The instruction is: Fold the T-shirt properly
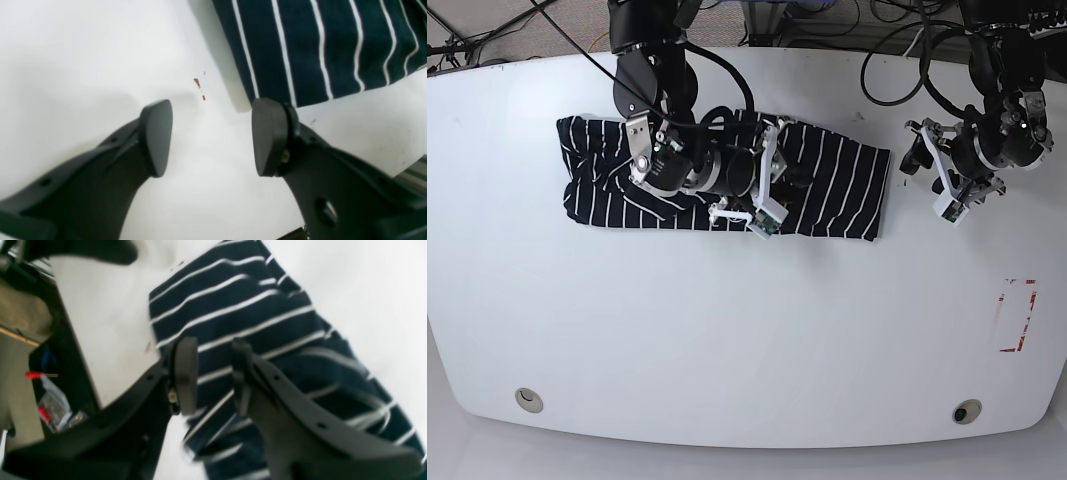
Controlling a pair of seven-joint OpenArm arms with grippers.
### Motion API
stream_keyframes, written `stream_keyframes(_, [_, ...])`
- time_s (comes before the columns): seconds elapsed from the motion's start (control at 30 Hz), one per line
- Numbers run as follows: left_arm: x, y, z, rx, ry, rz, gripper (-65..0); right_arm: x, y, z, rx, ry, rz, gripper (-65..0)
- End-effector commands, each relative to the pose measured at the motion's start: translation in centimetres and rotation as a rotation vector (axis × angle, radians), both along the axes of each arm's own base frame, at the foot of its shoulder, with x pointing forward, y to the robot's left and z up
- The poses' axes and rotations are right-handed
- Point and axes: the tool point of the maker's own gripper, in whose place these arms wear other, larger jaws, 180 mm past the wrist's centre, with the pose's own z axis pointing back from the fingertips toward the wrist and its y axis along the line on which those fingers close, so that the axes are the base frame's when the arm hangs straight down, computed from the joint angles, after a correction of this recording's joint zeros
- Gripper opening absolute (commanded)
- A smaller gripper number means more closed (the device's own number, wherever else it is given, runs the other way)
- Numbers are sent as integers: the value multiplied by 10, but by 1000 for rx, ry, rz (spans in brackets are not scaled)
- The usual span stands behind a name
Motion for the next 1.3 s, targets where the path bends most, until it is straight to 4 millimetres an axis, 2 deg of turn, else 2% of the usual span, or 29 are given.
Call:
stream_keyframes(0.0, [7,1,10,-1,-39,-6,-299,23,21,19,78,-32,-2,-477])
stream_keyframes(0.13, [7,1,10,-1,-39,-6,-299,43,26,19,75,-44,-7,-477])
stream_keyframes(0.37, [7,2,10,-1,-37,-4,-299,61,32,1,97,11,-17,-477])
stream_keyframes(0.47, [6,2,9,-1,-36,-4,-299,61,30,-9,93,40,-24,-477])
stream_keyframes(0.57, [6,2,9,-1,-36,-4,-299,63,20,-16,72,61,-64,-477])
stream_keyframes(0.63, [7,2,10,-1,-38,-4,-299,57,19,-23,40,72,-55,-477])
stream_keyframes(0.67, [7,2,10,-1,-38,-4,-299,54,16,-28,22,79,-53,-477])
stream_keyframes(0.8, [7,2,10,-1,-38,-4,-299,53,0,-25,-6,52,-87,-477])
stream_keyframes(1.0, [7,0,10,-3,-38,-6,-299,49,-40,-27,-85,18,-141,-477])
stream_keyframes(1.1, [7,0,10,-3,-38,-6,-299,43,-54,-25,-112,-4,-146,-477])
stream_keyframes(1.27, [10,-2,12,-9,-47,-10,-299,38,-68,-17,-162,-39,-137,-477])
